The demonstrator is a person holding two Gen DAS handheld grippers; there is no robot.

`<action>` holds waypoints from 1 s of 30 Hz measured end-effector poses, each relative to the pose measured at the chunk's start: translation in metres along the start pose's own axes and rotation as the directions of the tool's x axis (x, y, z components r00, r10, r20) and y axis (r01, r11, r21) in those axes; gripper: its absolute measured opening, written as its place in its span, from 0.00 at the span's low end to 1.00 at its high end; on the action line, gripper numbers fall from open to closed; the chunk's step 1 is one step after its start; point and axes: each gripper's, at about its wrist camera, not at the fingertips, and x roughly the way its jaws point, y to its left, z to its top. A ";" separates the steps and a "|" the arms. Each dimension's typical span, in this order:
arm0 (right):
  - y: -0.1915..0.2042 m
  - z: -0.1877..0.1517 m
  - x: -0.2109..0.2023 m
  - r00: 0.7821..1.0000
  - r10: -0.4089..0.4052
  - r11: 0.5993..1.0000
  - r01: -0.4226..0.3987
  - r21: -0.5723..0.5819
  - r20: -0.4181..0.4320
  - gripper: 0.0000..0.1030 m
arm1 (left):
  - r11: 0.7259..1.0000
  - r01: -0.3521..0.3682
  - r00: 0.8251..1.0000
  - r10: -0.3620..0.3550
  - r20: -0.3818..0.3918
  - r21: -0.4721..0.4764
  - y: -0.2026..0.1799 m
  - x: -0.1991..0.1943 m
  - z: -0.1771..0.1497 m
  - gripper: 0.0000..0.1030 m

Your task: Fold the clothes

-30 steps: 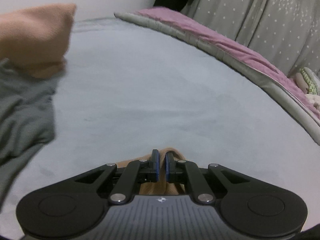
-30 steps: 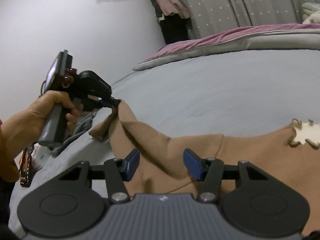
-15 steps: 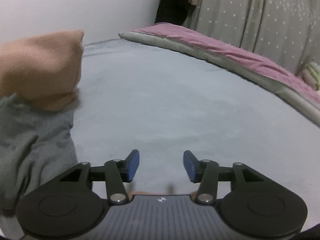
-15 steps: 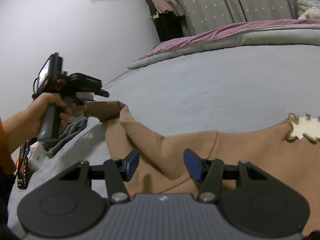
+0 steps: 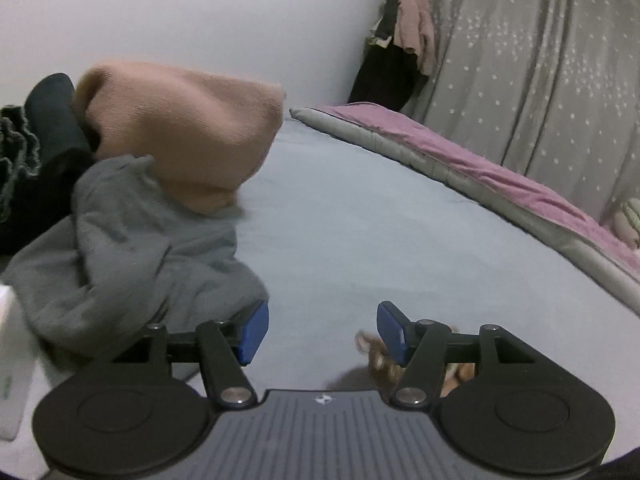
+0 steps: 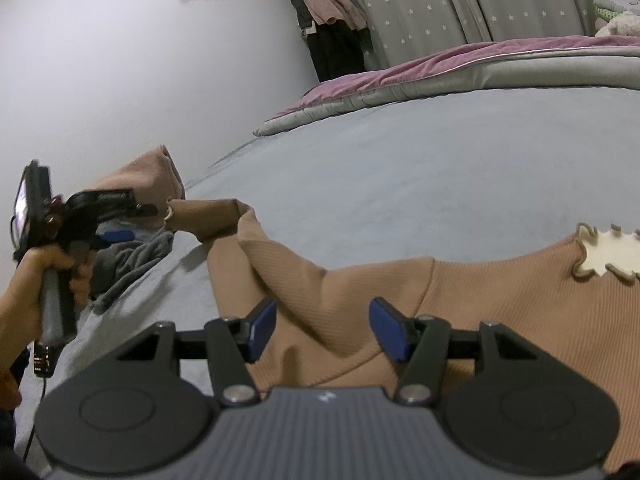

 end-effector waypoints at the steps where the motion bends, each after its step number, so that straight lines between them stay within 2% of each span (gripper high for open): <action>1: 0.000 0.000 0.000 1.000 -0.001 1.000 0.001 -0.001 -0.001 0.55 | 1.000 0.008 1.000 -0.007 -0.010 0.008 -0.001 -0.002 -0.004 0.58; 6: 0.000 -0.001 0.001 1.000 -0.004 1.000 0.004 -0.002 -0.005 0.55 | 0.996 0.058 0.996 -0.053 -0.068 0.068 -0.015 -0.002 -0.024 0.57; 10: -0.001 -0.001 0.001 1.000 -0.002 1.000 0.002 0.009 -0.004 0.55 | 0.987 0.082 0.994 -0.071 -0.082 0.140 -0.039 0.013 -0.032 0.57; 12: -0.001 -0.002 0.001 1.000 -0.002 1.000 0.002 0.011 -0.004 0.55 | 0.983 0.076 0.994 -0.061 -0.091 0.168 -0.046 0.025 -0.035 0.57; 15: 0.000 -0.003 0.001 1.000 -0.004 1.000 0.004 0.011 -0.004 0.55 | 0.983 0.027 0.995 -0.009 -0.097 0.184 -0.049 0.047 -0.036 0.57; 18: 0.000 -0.004 0.001 1.000 -0.005 1.000 0.005 0.013 -0.003 0.55 | 0.992 -0.015 0.996 0.026 -0.090 0.123 -0.039 0.063 -0.031 0.57; 22: 0.004 -0.004 -0.001 1.000 -0.009 1.000 0.009 -0.002 0.005 0.55 | 1.000 0.021 0.996 -0.021 -0.083 -0.001 -0.022 0.072 -0.025 0.57; 26: 0.013 -0.003 -0.003 1.000 0.022 0.999 -0.021 -0.034 0.013 0.55 | 0.993 0.049 0.996 -0.057 -0.066 -0.111 -0.011 0.080 -0.022 0.56; 29: 0.020 -0.003 -0.003 0.998 0.056 0.997 -0.056 -0.056 0.009 0.55 | 0.985 0.054 0.996 -0.064 -0.056 -0.162 -0.008 0.087 -0.022 0.50; 30: 0.022 -0.004 -0.003 0.998 0.067 0.996 -0.066 -0.062 0.007 0.55 | 0.985 0.049 0.997 -0.059 -0.055 -0.163 -0.007 0.089 -0.022 0.44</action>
